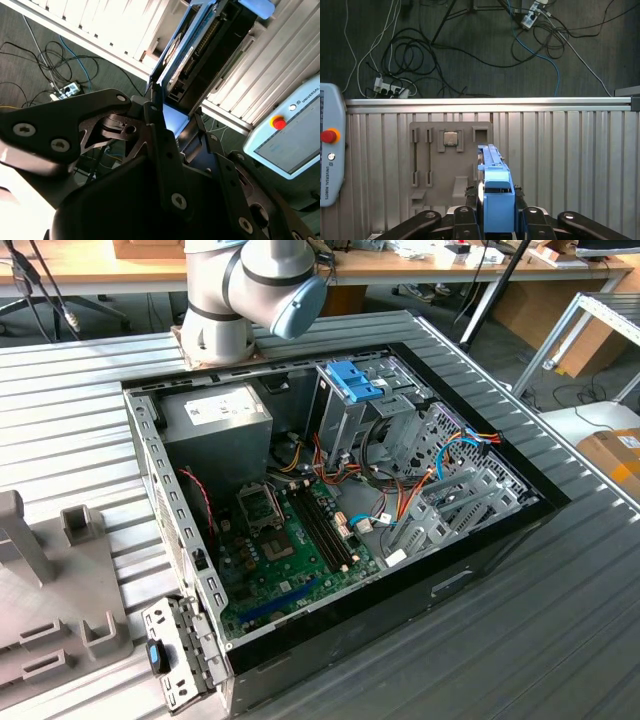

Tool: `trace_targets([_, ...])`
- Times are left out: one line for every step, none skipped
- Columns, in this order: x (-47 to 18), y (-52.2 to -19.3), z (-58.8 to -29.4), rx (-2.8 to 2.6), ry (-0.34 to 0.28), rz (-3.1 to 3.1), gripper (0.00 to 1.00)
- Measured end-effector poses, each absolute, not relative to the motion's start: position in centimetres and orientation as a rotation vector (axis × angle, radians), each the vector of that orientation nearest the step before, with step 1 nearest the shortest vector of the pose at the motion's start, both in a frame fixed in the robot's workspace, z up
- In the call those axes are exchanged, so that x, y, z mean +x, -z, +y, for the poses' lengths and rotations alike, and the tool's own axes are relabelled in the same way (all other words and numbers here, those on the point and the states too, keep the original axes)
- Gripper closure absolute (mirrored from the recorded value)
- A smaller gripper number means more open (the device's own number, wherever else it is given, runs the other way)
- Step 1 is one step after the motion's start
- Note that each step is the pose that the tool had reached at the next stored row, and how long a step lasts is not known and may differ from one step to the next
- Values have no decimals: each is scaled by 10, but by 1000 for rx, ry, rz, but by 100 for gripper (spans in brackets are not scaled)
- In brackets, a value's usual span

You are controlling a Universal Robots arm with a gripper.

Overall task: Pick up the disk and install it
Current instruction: 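Pick up the disk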

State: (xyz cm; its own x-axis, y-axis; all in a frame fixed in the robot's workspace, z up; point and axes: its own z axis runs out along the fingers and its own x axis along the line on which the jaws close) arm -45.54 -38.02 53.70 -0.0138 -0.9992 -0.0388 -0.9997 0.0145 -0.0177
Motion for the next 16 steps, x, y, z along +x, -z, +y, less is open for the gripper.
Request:
trace_targets([-454, -537, -380, -2177, -23, 2209, 64])
trace_targets([-453, -537, -380, -2178, -23, 2209, 64])
trace_targets([-451, -537, -380, -2177, -23, 2209, 64])
trace_targets([-450, -537, -380, -2178, -23, 2209, 64])
trace_targets([-448, -537, -380, -2177, -23, 2209, 64])
trace_targets([-446, -537, -380, -2178, -23, 2209, 64])
trace_targets([-445, -537, -380, -2177, -23, 2209, 64])
trace_targets([-444, -537, -380, -2177, -23, 2209, 64])
trace_targets([-443, -537, -380, -2178, -23, 2209, 64])
trace_targets([-443, -537, -380, -2177, -23, 2209, 64])
trace_targets([-442, -537, -380, -2177, -23, 2209, 64])
trace_targets([-441, -537, -380, -2177, -23, 2209, 64])
trace_targets([-440, -537, -380, -2177, -23, 2209, 64])
trace_targets([-439, -537, -380, -2177, -23, 2209, 64])
trace_targets([-439, -537, -380, -2177, -23, 2209, 64])
trace_targets([-437, -537, -380, -2177, -23, 2209, 64])
